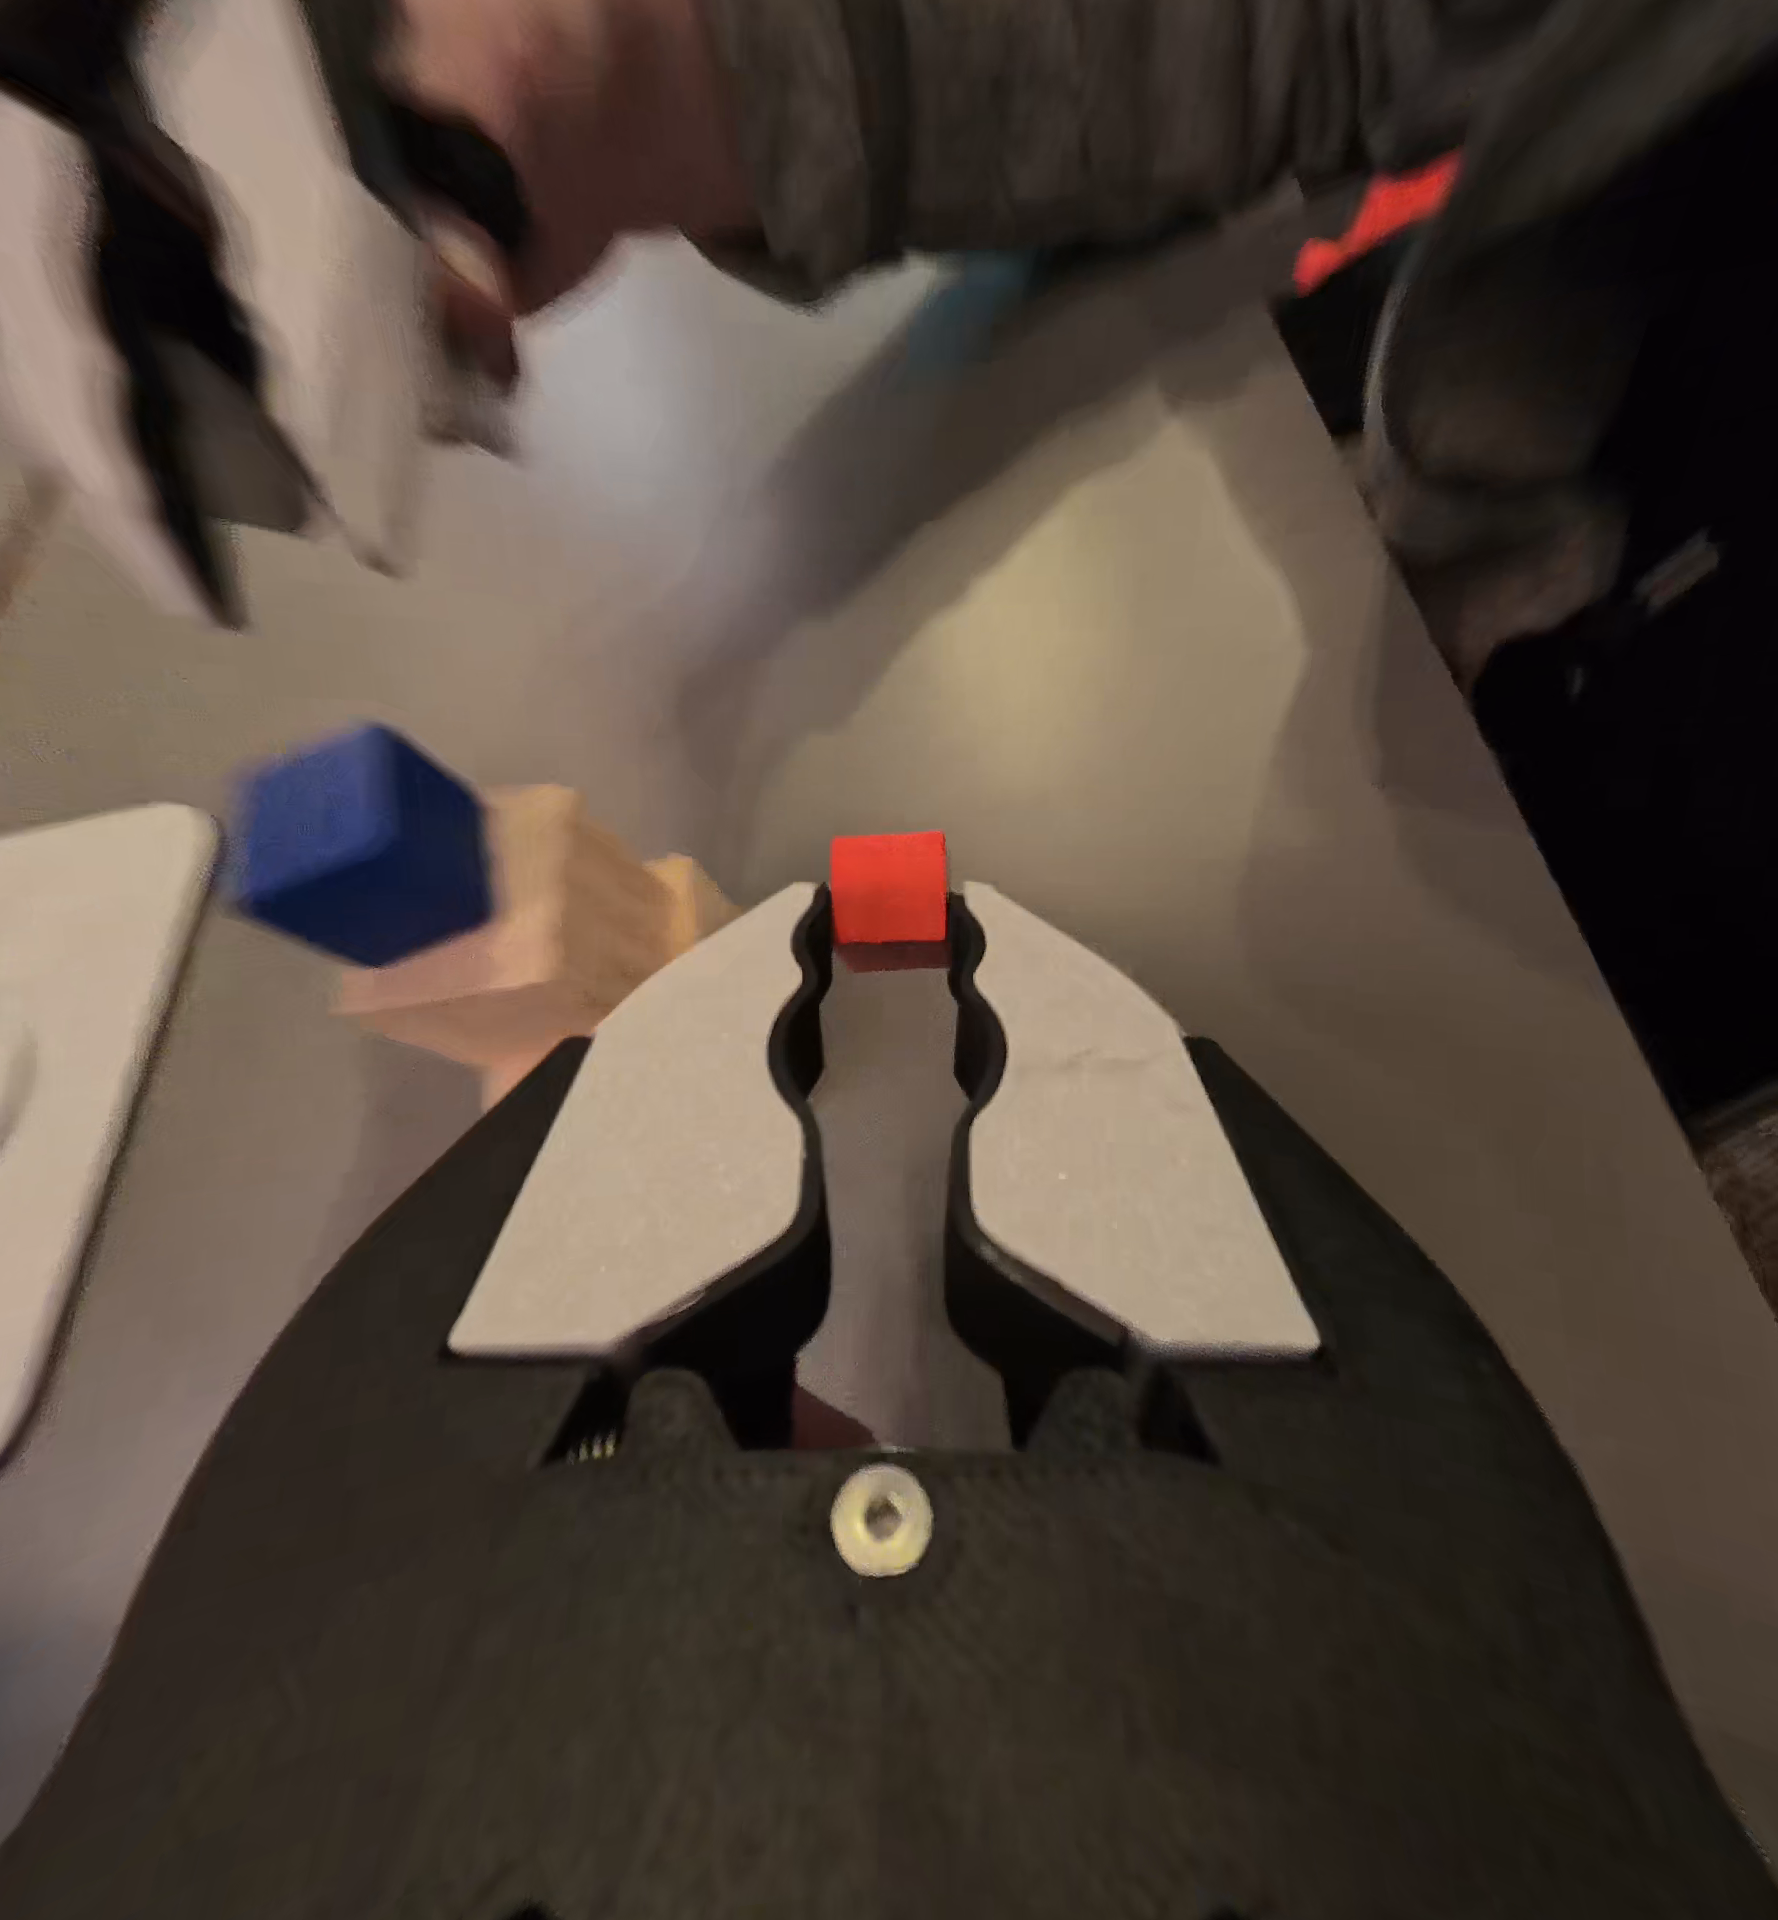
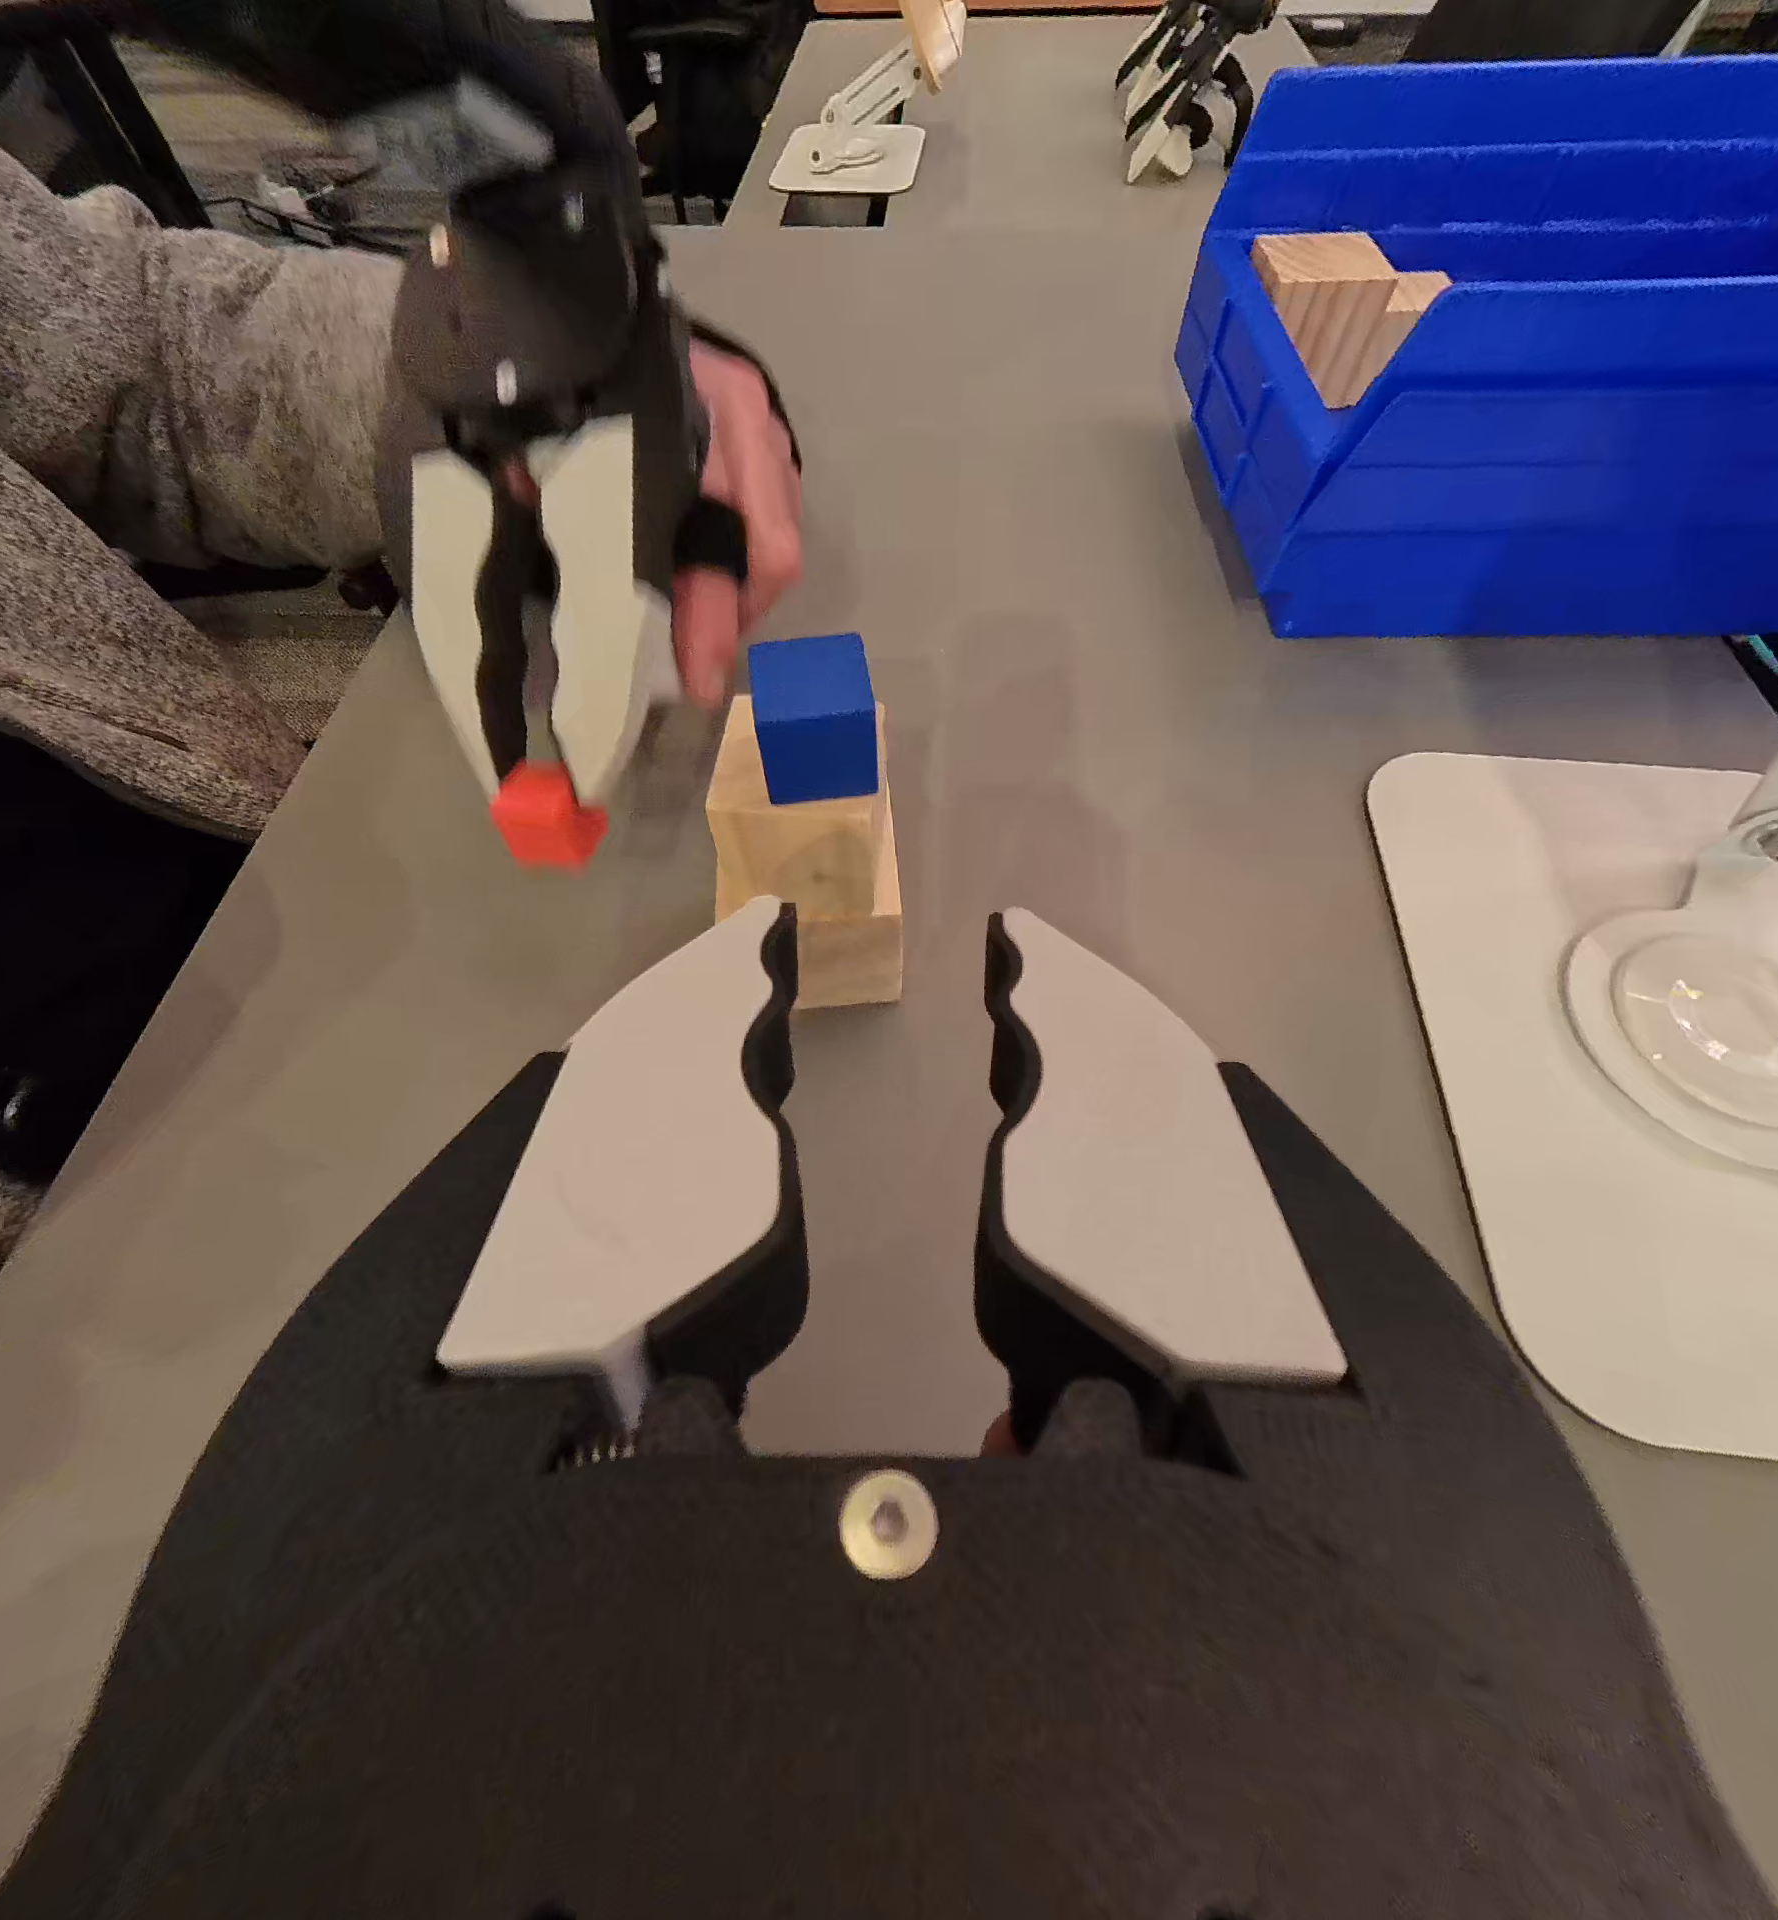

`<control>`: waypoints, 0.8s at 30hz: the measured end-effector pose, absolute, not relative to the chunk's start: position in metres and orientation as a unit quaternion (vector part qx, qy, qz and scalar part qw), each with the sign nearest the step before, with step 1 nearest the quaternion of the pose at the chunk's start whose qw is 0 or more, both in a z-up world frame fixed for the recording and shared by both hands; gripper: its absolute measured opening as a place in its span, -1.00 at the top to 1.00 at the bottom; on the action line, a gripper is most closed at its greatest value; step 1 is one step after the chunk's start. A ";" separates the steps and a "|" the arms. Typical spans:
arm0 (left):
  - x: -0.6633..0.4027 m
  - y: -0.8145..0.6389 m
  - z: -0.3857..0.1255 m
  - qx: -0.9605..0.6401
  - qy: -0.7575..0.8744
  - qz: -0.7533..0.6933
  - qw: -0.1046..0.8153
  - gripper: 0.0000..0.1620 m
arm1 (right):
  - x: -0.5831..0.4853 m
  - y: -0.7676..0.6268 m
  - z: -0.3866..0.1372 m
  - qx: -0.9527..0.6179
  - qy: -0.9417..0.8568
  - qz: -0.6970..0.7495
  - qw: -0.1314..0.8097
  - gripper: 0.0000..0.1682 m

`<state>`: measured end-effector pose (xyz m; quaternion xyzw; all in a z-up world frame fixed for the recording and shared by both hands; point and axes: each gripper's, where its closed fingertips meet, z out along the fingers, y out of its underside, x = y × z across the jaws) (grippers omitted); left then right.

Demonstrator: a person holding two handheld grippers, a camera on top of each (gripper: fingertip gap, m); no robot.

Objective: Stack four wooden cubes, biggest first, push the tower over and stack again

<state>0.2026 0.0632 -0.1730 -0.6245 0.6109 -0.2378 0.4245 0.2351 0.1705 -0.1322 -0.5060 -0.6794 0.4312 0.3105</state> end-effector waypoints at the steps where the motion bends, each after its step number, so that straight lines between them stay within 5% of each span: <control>1: 0.197 0.070 -0.155 -0.625 0.596 -0.235 0.446 0.75 | 0.237 0.171 -0.135 -0.507 -0.680 0.429 0.311 0.59; 6: 0.178 0.112 -0.107 -0.654 0.547 -0.196 0.483 0.75 | 0.242 0.171 -0.152 -0.514 -0.686 0.419 0.298 0.73; 16: 0.190 0.137 -0.113 -0.686 0.545 -0.217 0.432 0.74 | 0.243 0.169 -0.156 -0.511 -0.691 0.422 0.289 0.74; 20: 0.179 0.140 -0.112 -0.693 0.530 -0.203 0.444 0.40 | 0.244 0.170 -0.153 -0.512 -0.687 0.423 0.296 0.76; 24: 0.144 0.136 -0.111 -0.701 0.504 -0.193 0.467 0.50 | 0.247 0.165 -0.147 -0.511 -0.679 0.417 0.323 1.00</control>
